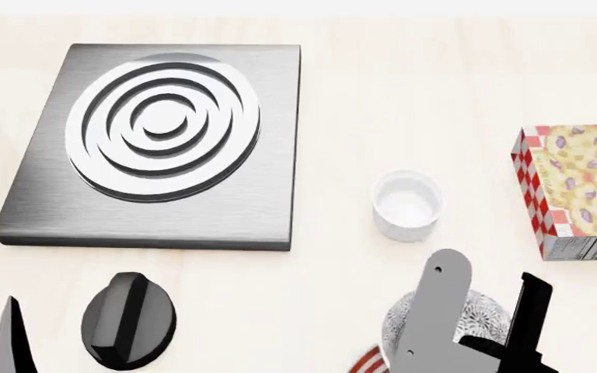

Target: Pick the akita bowl on the ramekin and place it on the plate.

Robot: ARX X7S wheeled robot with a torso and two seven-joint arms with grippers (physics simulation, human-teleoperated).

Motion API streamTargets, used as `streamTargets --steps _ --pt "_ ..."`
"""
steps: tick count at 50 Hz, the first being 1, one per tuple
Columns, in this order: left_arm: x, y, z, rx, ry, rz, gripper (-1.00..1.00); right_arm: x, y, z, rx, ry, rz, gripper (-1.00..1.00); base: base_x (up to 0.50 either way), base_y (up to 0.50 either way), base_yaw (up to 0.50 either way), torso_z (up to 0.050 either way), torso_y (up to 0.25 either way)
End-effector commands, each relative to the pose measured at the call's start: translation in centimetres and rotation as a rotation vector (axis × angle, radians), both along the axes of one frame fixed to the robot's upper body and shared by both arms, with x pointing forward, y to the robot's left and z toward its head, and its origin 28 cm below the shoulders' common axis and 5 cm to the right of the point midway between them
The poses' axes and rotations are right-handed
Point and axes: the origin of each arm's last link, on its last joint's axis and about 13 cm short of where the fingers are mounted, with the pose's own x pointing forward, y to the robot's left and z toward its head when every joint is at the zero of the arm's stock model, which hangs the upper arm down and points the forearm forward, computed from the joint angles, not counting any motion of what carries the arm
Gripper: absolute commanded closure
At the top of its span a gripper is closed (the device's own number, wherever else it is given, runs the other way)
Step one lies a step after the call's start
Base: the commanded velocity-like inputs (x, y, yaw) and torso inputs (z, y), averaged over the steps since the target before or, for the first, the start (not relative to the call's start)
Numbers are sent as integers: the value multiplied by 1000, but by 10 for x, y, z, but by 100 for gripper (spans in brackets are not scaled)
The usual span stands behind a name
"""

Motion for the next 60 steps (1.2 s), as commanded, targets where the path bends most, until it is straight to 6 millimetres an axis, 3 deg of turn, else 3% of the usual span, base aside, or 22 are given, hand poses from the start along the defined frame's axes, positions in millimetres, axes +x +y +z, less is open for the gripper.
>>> streamTargets --steps 1,33,60 --pt "1 1 0 -1 1 3 -100 -17 -2 -7 2 -5 2 100 0 0 0 0 0" --pt "3 1 -3 4 7 10 -100 -39 -9 -34 34 38 -20 100 0 0 0 0 0" --pt "3 1 -4 7 6 11 -100 -36 -14 -58 61 53 -54 100 0 0 0 0 0"
